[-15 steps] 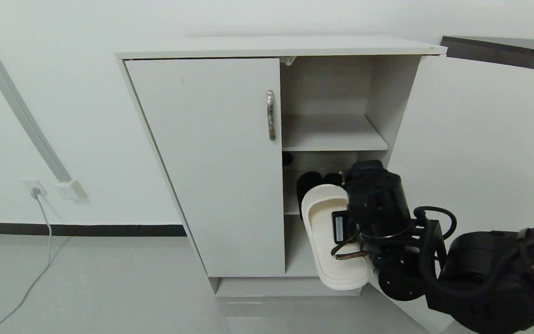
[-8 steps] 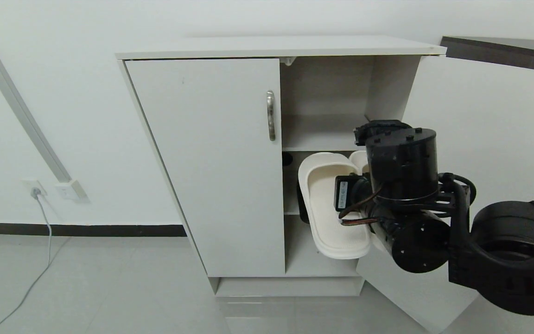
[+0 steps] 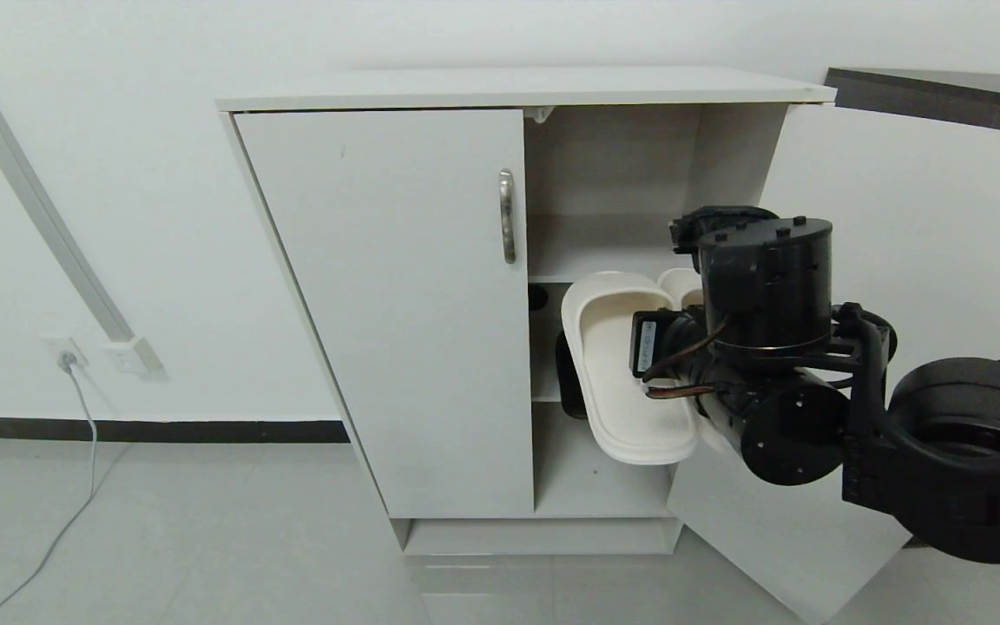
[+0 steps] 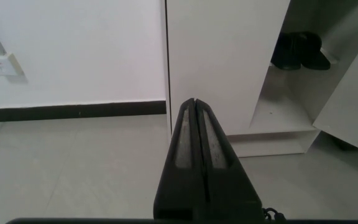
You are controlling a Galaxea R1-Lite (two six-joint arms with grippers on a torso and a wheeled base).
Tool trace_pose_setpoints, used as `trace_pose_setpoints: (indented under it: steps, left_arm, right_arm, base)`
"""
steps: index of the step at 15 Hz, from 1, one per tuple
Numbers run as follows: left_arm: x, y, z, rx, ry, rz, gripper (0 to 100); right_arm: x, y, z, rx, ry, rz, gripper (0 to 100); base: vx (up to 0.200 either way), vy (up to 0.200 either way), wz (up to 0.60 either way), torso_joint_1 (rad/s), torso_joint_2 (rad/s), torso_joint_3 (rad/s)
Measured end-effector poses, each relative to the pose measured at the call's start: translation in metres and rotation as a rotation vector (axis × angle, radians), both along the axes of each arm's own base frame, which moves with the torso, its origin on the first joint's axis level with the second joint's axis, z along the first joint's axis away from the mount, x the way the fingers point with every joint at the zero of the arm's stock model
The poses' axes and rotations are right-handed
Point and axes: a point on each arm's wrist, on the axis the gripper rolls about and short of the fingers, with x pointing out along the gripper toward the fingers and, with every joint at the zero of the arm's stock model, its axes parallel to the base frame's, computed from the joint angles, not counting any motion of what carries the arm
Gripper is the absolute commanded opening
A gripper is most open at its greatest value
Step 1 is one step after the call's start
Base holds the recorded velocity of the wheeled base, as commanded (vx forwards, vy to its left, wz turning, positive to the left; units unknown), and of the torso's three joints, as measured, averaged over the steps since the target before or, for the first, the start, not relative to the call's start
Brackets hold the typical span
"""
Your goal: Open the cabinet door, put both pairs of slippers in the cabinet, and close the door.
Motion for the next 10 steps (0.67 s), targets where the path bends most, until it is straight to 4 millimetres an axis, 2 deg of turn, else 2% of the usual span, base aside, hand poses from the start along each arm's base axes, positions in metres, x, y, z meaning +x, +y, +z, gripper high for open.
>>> trace_pose_setpoints:
  steps: [10]
  left_arm:
    - [0.0000, 0.0000, -0.0001, 0.000, 0.001, 0.000, 0]
  right_arm:
    - [0.0009, 0.0005, 0.0031, -0.012, -0.008, 0.002, 0]
  base:
    - [0.200, 0.000, 0.00, 0.000, 0.00, 0.002]
